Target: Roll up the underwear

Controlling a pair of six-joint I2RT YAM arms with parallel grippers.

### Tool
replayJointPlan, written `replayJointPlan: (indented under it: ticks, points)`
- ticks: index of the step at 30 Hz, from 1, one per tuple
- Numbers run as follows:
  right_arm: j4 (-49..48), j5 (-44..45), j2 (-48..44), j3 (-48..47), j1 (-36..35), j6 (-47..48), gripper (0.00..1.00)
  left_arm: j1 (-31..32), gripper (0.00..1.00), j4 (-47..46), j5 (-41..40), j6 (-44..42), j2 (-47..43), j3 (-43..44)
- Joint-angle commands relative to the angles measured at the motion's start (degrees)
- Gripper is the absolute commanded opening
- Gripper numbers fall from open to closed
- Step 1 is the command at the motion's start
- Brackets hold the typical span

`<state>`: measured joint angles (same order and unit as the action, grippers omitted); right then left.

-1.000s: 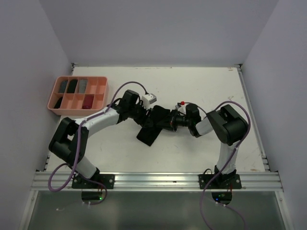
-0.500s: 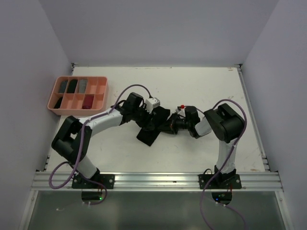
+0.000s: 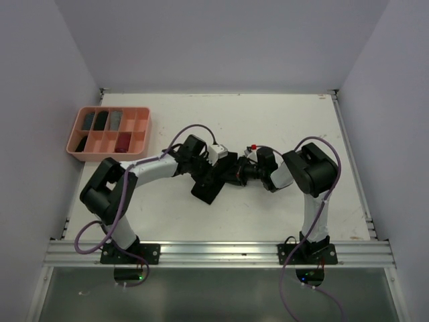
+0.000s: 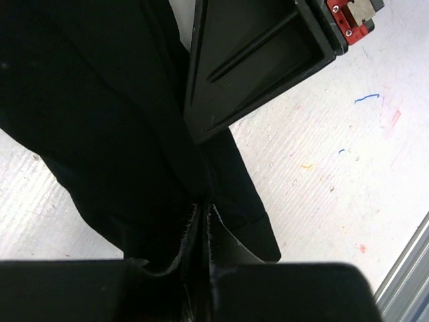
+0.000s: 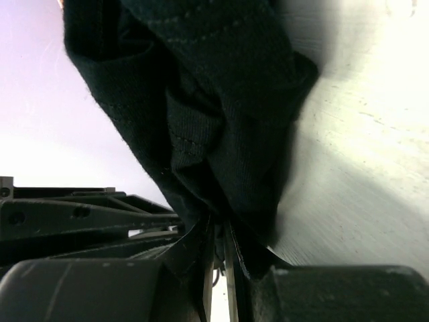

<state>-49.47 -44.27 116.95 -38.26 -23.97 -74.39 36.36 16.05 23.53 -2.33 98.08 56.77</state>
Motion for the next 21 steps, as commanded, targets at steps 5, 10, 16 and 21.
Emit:
replayJointPlan:
  ticks: [5, 10, 16, 21]
  points:
    - [8.95, 1.99, 0.83, 0.12, 0.06, 2.49, 0.13, 0.47, 0.00, 0.03, 1.26, 0.48, -3.60, 3.60]
    - [9.04, 2.08, 1.09, -0.23, -0.20, 2.50, 0.12, 1.17, 0.00, 1.26, 2.92, 1.45, -4.04, 4.49]
    - [8.87, 2.08, 1.18, 0.03, -0.29, 2.32, 0.12, 2.49, 0.00, 0.47, 5.83, 1.62, -3.96, 2.82]
    - [8.60, 1.82, 1.09, -0.15, -0.29, 1.97, 0.12, 4.24, 0.00, -2.07, 6.79, 1.80, -3.25, -1.22]
